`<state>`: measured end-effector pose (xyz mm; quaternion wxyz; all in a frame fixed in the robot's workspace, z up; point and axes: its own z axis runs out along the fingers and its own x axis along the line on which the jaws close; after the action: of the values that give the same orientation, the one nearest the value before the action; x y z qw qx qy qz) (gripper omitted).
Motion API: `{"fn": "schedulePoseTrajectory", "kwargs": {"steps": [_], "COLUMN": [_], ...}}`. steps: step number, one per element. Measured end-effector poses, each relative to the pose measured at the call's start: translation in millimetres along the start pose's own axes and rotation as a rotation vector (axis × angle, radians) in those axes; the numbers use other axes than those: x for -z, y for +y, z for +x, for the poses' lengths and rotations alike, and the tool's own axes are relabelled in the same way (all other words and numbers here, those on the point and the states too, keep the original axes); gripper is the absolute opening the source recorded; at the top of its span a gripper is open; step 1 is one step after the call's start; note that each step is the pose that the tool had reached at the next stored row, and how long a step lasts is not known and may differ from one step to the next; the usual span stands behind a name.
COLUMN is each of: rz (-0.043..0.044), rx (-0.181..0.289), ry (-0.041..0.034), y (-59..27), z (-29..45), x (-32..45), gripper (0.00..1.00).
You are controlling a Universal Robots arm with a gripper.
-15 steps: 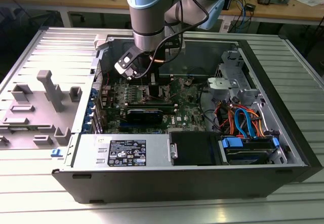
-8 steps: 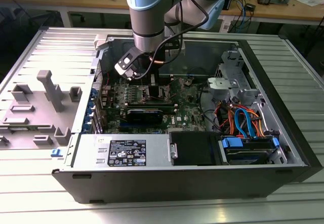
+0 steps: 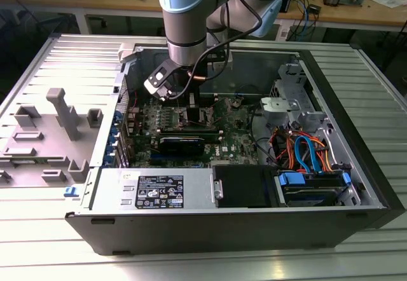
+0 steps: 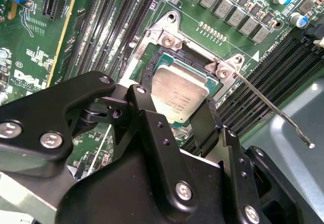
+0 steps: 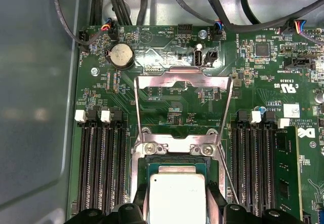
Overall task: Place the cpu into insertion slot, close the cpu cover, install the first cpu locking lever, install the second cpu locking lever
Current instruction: 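Place the cpu into insertion slot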
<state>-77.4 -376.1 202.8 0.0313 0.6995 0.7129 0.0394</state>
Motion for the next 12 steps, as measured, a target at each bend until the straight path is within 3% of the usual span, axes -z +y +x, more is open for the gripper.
{"fn": "schedulePoseTrajectory", "kwargs": {"steps": [12], "rz": [-0.0002], "rx": [-0.018], "ry": [-0.0043], "y": [0.6], "z": [0.0], "x": [-0.6], "gripper": [0.55]}}
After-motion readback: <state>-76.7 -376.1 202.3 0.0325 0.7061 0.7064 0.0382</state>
